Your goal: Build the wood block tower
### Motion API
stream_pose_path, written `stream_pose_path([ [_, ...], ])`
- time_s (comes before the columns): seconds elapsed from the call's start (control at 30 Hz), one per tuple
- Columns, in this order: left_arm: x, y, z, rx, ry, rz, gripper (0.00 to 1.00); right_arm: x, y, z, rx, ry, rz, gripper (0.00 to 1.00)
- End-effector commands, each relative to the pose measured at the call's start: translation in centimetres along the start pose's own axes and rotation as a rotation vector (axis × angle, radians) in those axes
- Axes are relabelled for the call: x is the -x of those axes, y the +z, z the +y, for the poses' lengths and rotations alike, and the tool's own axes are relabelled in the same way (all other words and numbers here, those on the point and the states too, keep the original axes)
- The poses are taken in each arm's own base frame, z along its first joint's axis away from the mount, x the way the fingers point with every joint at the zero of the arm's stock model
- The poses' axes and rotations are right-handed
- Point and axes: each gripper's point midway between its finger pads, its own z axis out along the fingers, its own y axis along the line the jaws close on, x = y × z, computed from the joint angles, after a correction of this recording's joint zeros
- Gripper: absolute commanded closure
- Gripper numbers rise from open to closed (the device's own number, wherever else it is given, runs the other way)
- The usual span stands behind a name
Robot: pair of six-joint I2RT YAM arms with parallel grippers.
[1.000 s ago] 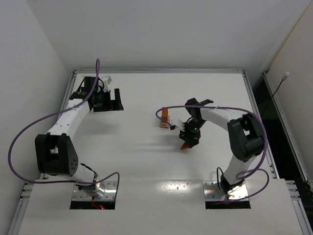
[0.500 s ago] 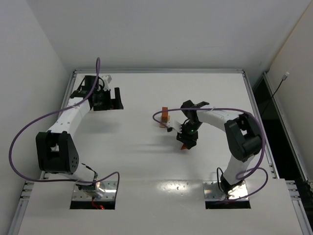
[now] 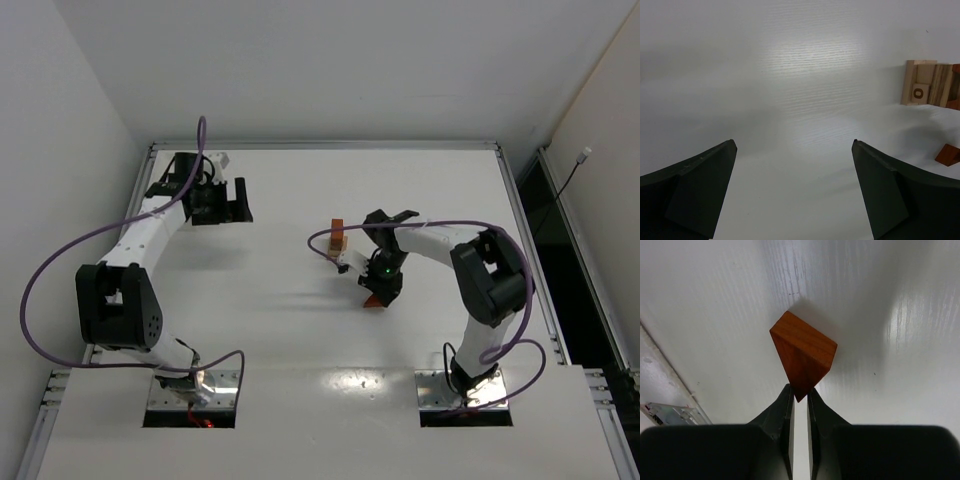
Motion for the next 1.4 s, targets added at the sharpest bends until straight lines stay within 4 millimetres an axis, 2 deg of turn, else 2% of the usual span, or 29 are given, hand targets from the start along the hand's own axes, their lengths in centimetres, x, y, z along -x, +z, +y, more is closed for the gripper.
stream_pose_path([
  [0.0, 1.5, -0.5, -0.9, -0.015, 0.019, -0.037, 0.0, 1.2, -0.1, -1.1, -0.045, -0.004, -0.025, 1.0],
  [0.07, 1.6, -0.8, -0.9, -0.016, 0.022, -0.046, 0.0, 1.6, -0.8, -1.5, -0.087, -0.018, -0.045, 1.0],
  [0.17, 0.5, -0.8, -1.8, -0.053, 0.014, -0.03, 0.0, 1.7, -1.9, -1.8, -0.151, -0.005, -0.088, 1.0],
  [0.2, 0.2, -0.9, -1.7, -0.052, 0.014, -0.027, 0.0, 2.0, -3.2, -2.0, -0.192, -0.013, -0.125, 1.0],
  [0.3, -0.6, -0.8, -2.7, -0.079, 0.023, -0.027, 0.0, 2.1, -3.9, -1.8, -0.231, 0.006, -0.156, 1.0],
  [0.33, -1.0, -0.7, -2.6, -0.077, 0.021, -0.018, 0.0, 2.4, -4.2, -1.6, -0.245, 0.003, -0.156, 0.85],
  [0.37, -0.9, -0.7, -2.4, -0.068, 0.02, -0.019, 0.0, 2.3, -4.0, -1.6, -0.245, 0.011, -0.158, 0.82],
  [0.43, -0.4, -0.8, -2.4, -0.06, 0.023, -0.033, 0.0, 2.4, -4.2, -1.7, -0.268, 0.025, -0.172, 1.0],
  [0.53, -0.2, -1.0, -2.4, -0.06, 0.033, -0.035, 0.0, 2.7, -5.0, -2.1, -0.325, 0.027, -0.234, 1.0],
  [0.6, -0.3, -1.3, -2.5, -0.06, 0.033, -0.035, 0.0, 3.4, -6.5, -2.5, -0.399, 0.003, -0.288, 1.0],
  [0.7, -0.5, -1.5, -2.5, -0.06, 0.034, -0.036, 0.0, 3.1, -6.4, -2.0, -0.397, -0.001, -0.271, 1.0],
  [0.83, -0.5, -2.0, -2.8, -0.071, 0.037, -0.045, 0.0, 4.0, -8.6, -2.2, -0.468, -0.024, -0.359, 1.0],
  [0.9, -0.9, -2.2, -3.7, -0.123, 0.048, -0.038, 0.0, 5.1, -10.5, -2.4, -0.531, -0.039, -0.431, 1.0],
  [0.93, -0.8, -2.6, -4.2, -0.152, 0.051, -0.042, 0.0, 5.6, -12.1, -2.0, -0.573, -0.065, -0.489, 1.0],
  [1.0, -2.0, -2.9, -5.8, -0.251, 0.05, -0.013, 0.0, 6.4, -14.2, -2.1, -0.664, -0.1, -0.572, 1.0],
  [1.03, -1.7, -3.5, -6.6, -0.294, 0.059, -0.028, 0.0, 6.8, -15.1, -1.8, -0.705, -0.12, -0.598, 1.0],
  [1.07, -2.4, -3.9, -7.9, -0.38, 0.058, -0.004, 0.0, 7.2, -16.9, -1.2, -0.765, -0.145, -0.648, 1.0],
  [1.1, -2.4, -4.6, -8.8, -0.431, 0.08, -0.01, 0.0, 7.0, -17.6, -1.3, -0.805, -0.145, -0.663, 1.0],
  [1.13, -2.8, -4.9, -9.4, -0.473, 0.076, 0.006, 0.0, 7.6, -19.2, -1.5, -0.867, -0.166, -0.706, 1.0],
  [1.2, -2.4, -6.7, -11.6, -0.615, 0.115, 0.0, 0.0, 7.7, -20.3, -1.3, -0.93, -0.208, -0.733, 1.0],
  [1.23, -2.9, -6.7, -11.8, -0.664, 0.104, 0.037, 0.0, 8.2, -22.6, -1.0, -1.014, -0.259, -0.782, 1.0],
  [1.27, -3.0, -7.7, -13.2, -0.773, 0.115, 0.051, 0.0, 8.3, -22.3, -0.7, -1.034, -0.295, -0.792, 1.0],
  [1.37, -3.1, -9.0, -15.1, -0.957, 0.042, 0.105, 0.0, 9.3, -24.0, 0.6, -1.13, -0.457, -0.848, 1.0],
])
